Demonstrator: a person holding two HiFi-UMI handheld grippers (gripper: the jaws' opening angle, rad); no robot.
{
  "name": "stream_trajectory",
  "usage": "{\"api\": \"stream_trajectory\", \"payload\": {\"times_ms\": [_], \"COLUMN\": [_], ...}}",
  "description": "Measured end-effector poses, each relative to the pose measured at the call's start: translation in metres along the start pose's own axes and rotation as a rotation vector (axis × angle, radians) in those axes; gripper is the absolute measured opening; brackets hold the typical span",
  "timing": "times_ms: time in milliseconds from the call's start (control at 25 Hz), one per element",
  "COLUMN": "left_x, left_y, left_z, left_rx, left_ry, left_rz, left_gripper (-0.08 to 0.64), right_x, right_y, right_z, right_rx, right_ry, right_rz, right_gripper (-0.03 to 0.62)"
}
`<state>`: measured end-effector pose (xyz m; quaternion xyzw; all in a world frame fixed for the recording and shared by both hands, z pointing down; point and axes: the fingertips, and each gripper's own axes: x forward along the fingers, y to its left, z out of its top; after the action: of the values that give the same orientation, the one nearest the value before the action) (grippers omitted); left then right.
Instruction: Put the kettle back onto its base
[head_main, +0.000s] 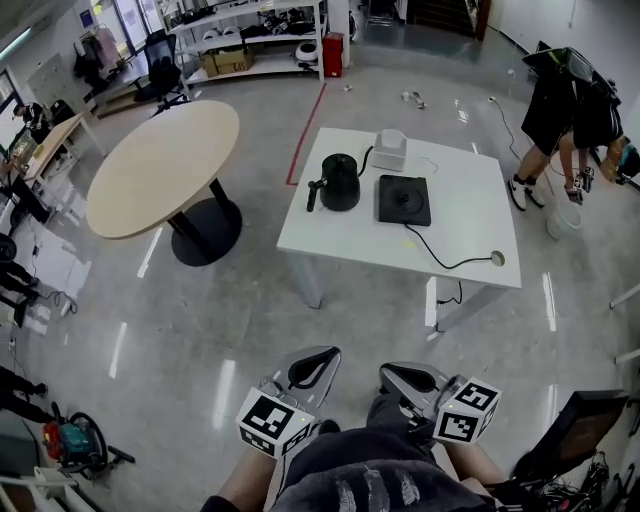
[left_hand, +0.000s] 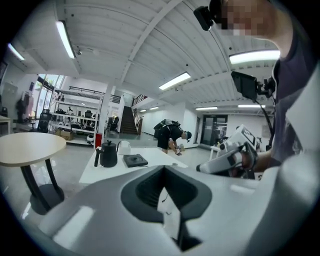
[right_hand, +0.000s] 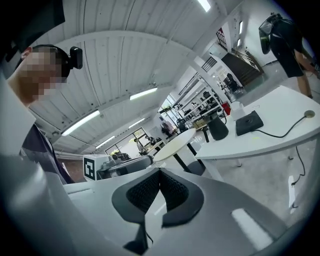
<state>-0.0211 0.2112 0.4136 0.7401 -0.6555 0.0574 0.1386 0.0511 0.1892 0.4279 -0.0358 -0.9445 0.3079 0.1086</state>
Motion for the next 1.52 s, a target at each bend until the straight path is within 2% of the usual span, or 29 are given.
{"api": "stream_trajectory", "payload": {"times_ms": [200,320,520,680,880,1040,1320,1520], "left_x": [0.078,0.119,0.178,0.211,0.223,0.223,0.224,0.217], "left_y": [0.003,-0.011,-0.026,-0.011,0.028,0.075,0.165,0.233], "left_z": [0.016,0.029,0.039,0.049,0.056,0.057,0.072,0.074], "left_rx": [0.013,0.016,0.043,0.091,0.101,0.102,0.094,0.043], "left_ry": [0.039,0.063,0.153,0.160,0.134,0.101,0.044,0.027], "left_rz": [0.017,0.007,-0.031,0.007,0.083,0.135,0.130,0.122], "left_gripper": [0.002,0.002,0.002,0.002,0.002,0.002,0.002,0.002], "right_x": [-0.015,-0.033,-0.061,-0.064,-0.043,-0.012,0.050,0.099], "right_y": [-0.066,-0.097,-0.140,-0.176,-0.213,-0.223,-0.220,-0.214], "right_z": [0.036,0.052,0.080,0.097,0.120,0.143,0.171,0.172], "right_rx": [-0.026,0.007,0.055,0.051,0.025,-0.028,-0.047,-0.025], "right_ry": [0.005,0.020,0.031,0.031,0.028,0.031,0.029,0.083], "right_rz": [0.027,0.051,0.038,0.042,0.044,0.041,-0.036,-0.073], "right_gripper": [0.002,0.002,0.002,0.002,0.002,0.002,0.002,0.002]}}
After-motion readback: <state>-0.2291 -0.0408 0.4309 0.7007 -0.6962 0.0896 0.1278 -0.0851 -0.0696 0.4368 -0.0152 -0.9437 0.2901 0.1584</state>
